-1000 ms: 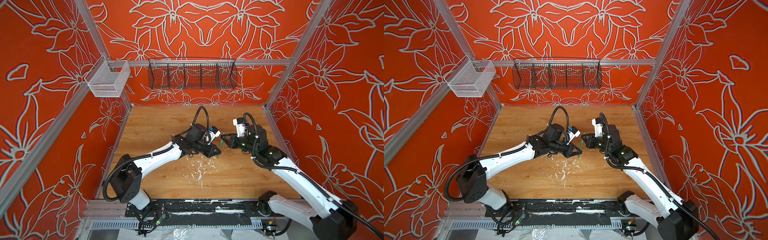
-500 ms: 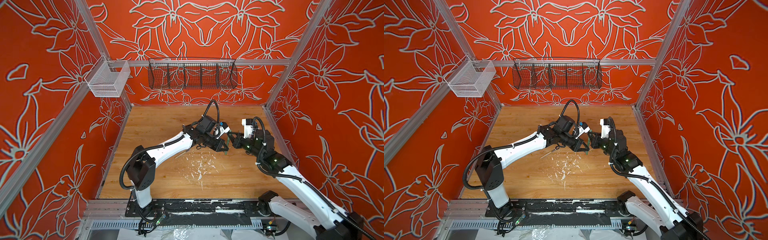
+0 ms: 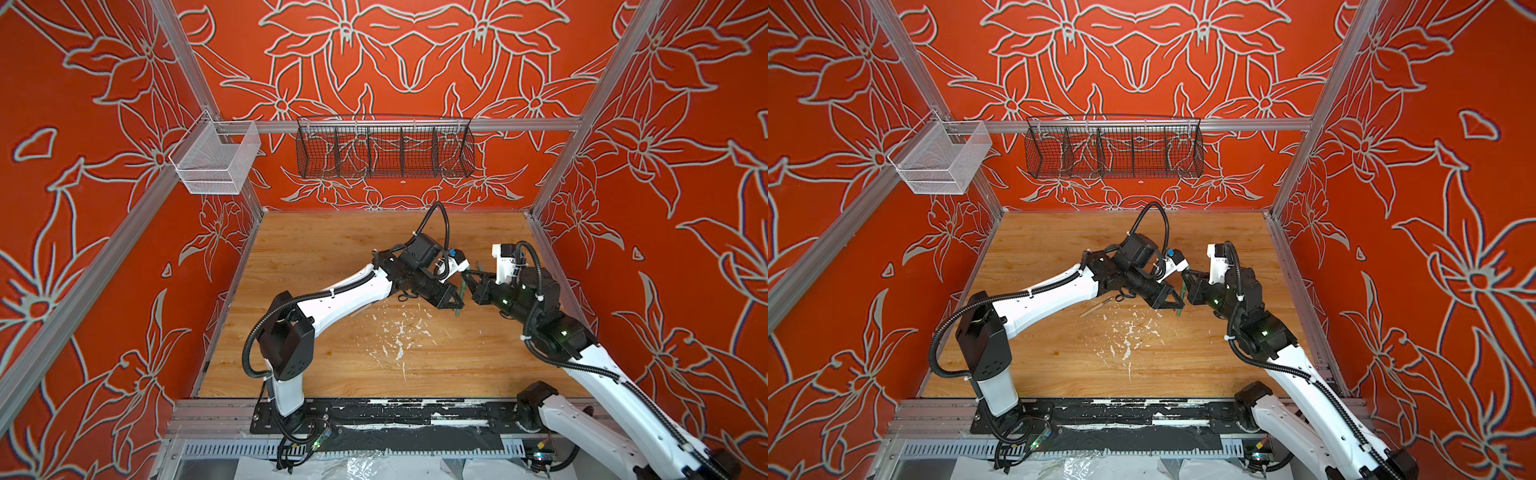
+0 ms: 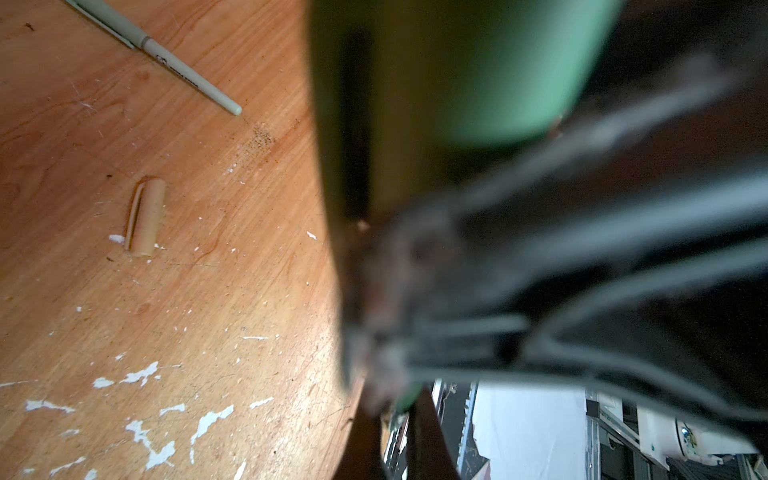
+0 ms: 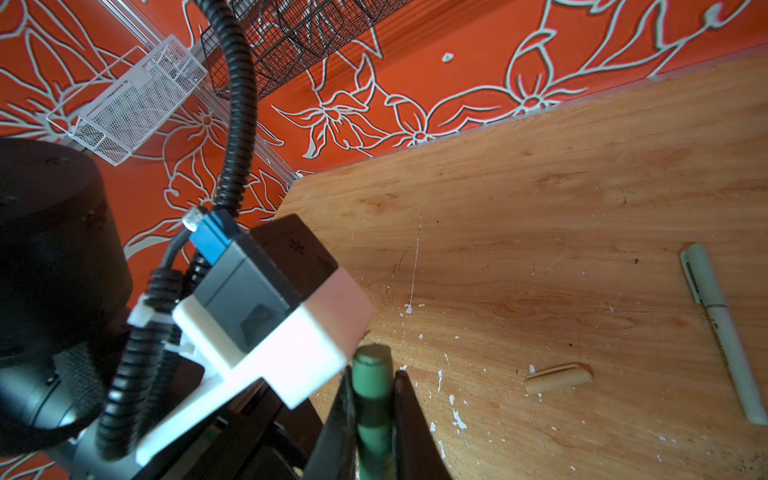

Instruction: Insert the pens into the pen caps

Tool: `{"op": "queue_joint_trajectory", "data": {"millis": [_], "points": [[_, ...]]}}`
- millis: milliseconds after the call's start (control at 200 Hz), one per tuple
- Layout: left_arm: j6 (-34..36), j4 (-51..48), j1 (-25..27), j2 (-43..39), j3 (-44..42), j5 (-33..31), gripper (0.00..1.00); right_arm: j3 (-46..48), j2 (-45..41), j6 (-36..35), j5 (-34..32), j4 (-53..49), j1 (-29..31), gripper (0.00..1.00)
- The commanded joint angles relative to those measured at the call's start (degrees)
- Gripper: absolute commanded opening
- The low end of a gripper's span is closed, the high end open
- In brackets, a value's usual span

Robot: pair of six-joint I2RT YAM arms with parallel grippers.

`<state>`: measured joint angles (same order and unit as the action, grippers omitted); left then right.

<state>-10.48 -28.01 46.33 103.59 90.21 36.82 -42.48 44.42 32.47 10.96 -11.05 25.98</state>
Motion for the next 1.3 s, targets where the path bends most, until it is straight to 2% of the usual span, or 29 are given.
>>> {"op": "queue_joint_trajectory", "data": {"millis": [0,60,270,290,310,500,610,811,886,996,1171,1231,1296], "points": [[-1.6,11.3,-1.5,0.3,2.9,-3.3,0.15,-0.6,-1.5,3.2,6.1,-10.2,3.1,0.00],[-1.9,10.0,-1.5,0.0,2.2,-4.4,0.36,-2.4,-0.8,2.6,3.7,-11.6,3.0,0.00],[-2.8,8.6,-1.5,-6.0,-4.7,-12.0,0.77,-10.5,6.5,-2.6,-0.6,-18.1,2.5,0.00],[-2.7,8.3,-1.5,-7.0,-5.4,-12.9,0.85,-11.4,7.2,-3.3,-0.7,-18.6,2.4,0.00],[-2.7,8.0,-1.5,-8.0,-6.2,-13.6,0.99,-12.0,8.1,-4.0,-0.8,-19.2,2.2,0.00],[-1.5,2.9,-1.5,-19.7,-13.7,-26.8,0.97,-20.8,16.3,-10.0,-3.1,-24.8,0.0,0.00],[-1.6,-0.5,-1.6,-28.3,-19.3,-36.3,0.97,-25.4,22.4,-14.0,-8.8,-29.0,-1.2,0.00],[-5.2,-4.1,-2.2,-42.9,-30.6,-46.4,0.97,-37.2,39.8,-19.6,-20.7,-34.3,-4.6,0.00],[-7.5,-4.2,-2.4,-47.7,-34.6,-48.8,0.97,-42.0,46.8,-21.8,-22.2,-34.8,-5.5,0.00],[-9.7,-4.3,-2.5,-54.6,-39.1,-51.4,0.97,-48.4,56.4,-23.5,-19.9,-35.0,-7.9,0.00],[-9.3,-0.9,-3.0,-60.6,-45.5,-55.7,0.97,-58.5,69.6,-24.5,-17.6,-37.1,-10.7,0.00],[-8.9,-0.2,-3.3,-61.6,-46.6,-57.1,0.97,-60.9,72.6,-24.7,-19.2,-38.4,-11.1,0.00],[-8.6,0.0,-4.0,-62.2,-47.1,-57.8,0.97,-61.3,73.8,-25.6,-23.7,-38.9,-12.1,0.00]]}}
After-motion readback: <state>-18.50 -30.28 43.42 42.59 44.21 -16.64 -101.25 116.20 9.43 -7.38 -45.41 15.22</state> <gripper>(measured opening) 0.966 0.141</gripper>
